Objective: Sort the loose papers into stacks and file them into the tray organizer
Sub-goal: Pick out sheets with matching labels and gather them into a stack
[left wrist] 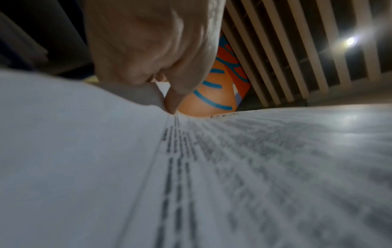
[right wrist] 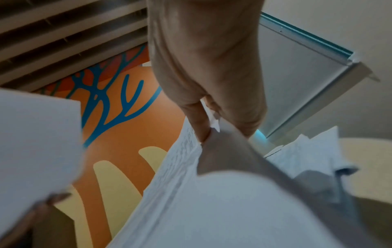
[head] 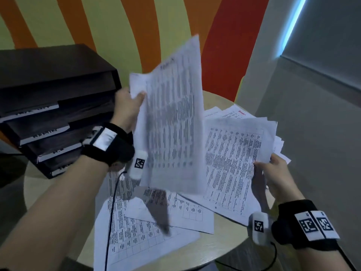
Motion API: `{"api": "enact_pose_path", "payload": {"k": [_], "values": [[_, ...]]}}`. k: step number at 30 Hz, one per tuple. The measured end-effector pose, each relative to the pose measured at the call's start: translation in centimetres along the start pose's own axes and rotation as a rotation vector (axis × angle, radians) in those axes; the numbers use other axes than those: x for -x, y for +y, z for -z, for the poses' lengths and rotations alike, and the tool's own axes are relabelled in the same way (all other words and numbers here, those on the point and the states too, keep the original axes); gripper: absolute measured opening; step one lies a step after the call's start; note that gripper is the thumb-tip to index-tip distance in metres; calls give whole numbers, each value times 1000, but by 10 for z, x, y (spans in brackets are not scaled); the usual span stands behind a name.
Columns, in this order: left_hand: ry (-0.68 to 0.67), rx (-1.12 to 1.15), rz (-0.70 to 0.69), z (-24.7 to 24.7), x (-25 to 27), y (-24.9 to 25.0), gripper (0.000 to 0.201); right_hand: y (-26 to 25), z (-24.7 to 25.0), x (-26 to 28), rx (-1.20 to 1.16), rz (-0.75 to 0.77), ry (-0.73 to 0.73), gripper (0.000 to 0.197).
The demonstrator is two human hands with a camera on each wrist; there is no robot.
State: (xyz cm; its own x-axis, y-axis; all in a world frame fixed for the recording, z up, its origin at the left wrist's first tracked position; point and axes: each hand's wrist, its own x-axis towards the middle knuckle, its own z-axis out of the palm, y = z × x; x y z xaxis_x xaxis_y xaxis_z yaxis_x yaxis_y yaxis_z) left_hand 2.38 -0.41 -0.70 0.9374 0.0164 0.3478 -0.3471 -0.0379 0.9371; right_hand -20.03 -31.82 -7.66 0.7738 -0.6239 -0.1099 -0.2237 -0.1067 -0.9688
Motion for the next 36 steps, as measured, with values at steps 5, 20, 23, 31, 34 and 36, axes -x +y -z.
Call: {"api": "enact_pose_path", "payload": {"k": [5, 20, 23, 31, 34, 36], "values": [[-123, 3, 263, -52, 48, -41, 35, -19, -13, 14, -152, -15, -207, 31], [-220, -218, 430, -63, 58, -62, 42, -2, -15, 10, 209, -53, -124, 15], [-247, -615, 452, -35, 42, -75, 68, -3, 4, 6, 224, -66, 0, 21], [-432, -761, 540, -14, 41, -101, 26, 9, 25, -9, 195, -114, 104, 24], [-410, -745, 490, -16, 49, -96, 24, 13, 25, -13, 208, -135, 99, 25], [-290, -702, 402, -17, 52, -90, 23, 14, 23, -15, 222, -134, 91, 23]]}}
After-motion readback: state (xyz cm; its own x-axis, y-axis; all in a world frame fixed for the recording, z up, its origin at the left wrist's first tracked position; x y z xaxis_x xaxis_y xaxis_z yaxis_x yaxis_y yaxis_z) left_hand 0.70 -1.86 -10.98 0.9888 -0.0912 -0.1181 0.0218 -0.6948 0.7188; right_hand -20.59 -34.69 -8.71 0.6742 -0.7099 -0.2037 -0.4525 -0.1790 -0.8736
